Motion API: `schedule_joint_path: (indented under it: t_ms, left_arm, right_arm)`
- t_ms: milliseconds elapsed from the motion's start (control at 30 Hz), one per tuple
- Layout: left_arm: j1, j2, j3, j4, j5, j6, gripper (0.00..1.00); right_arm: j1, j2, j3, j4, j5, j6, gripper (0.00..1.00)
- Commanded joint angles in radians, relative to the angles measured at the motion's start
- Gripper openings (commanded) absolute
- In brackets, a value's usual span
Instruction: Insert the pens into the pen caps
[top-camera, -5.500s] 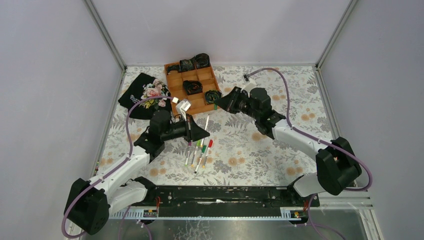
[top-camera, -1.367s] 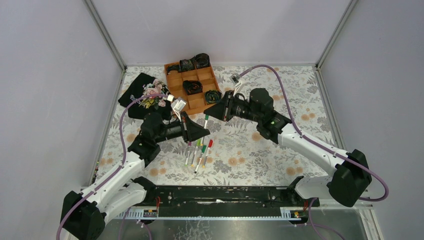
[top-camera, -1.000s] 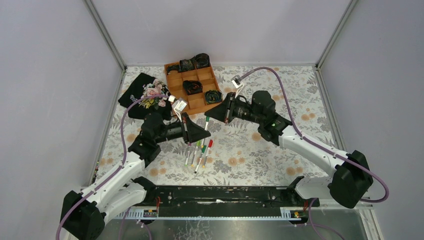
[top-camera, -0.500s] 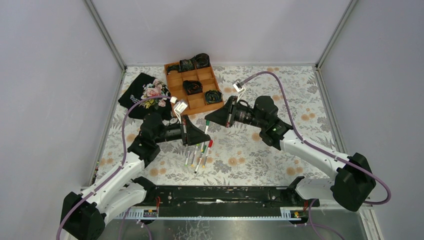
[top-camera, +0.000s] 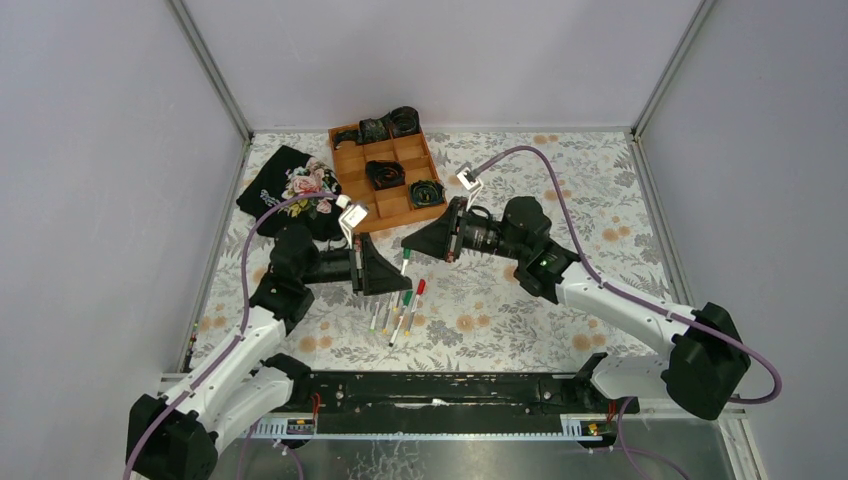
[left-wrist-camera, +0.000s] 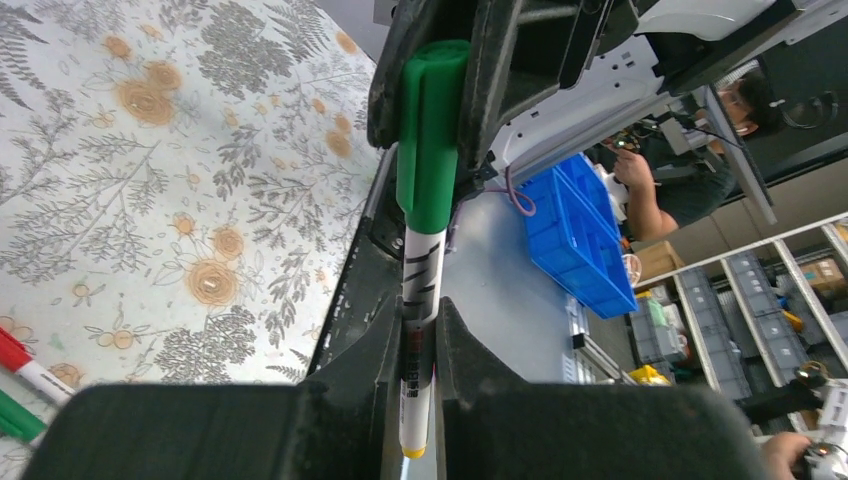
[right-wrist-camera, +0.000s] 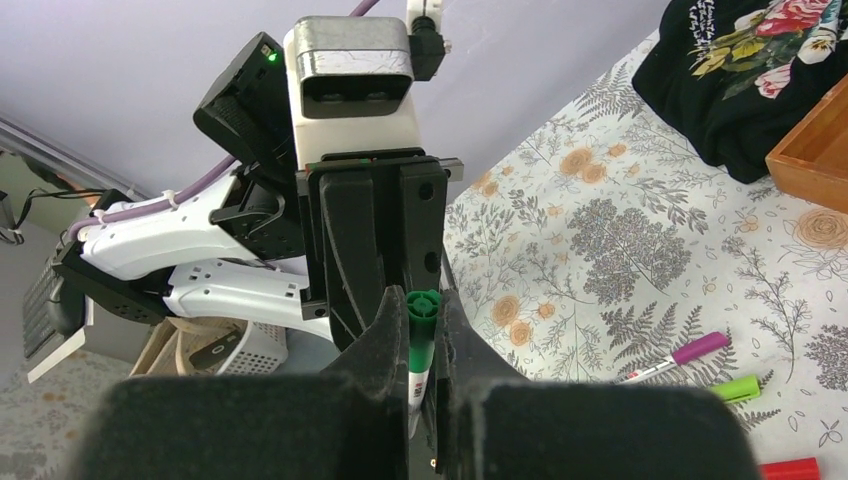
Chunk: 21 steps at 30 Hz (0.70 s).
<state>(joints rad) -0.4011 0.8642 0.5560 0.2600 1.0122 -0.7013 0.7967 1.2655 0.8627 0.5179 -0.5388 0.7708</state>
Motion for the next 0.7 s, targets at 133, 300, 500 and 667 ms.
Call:
schedule_joint_path:
  t_ms: [133,300,500,667]
  left_arm:
    - [0.104,-0.019,0.054,0.337,-0.205,-0.038,0.0]
    - [0.093,-0.043,0.11,-0.078,-0.302,0.205,0.0]
    - [-0.007,-0.057,0.065,-0.347,-0.534,0.239,0.0]
    - [-0.119,0.019,0.019,-0.514,-0.739,0.175,0.0]
  right_arm:
    - [0.158,0.032,-0.07,-0.355,-0.401,-0.02,0.0]
    - [0.157,-0.055,-0.001,-0.514,-0.031,-0.085,0.15]
    - [0.144,-0.149,0.058,-0.689,0.38,-0.172,0.78]
    - [0.057,-0.175,0.029,-0.778,0.505,-0.174,0.86]
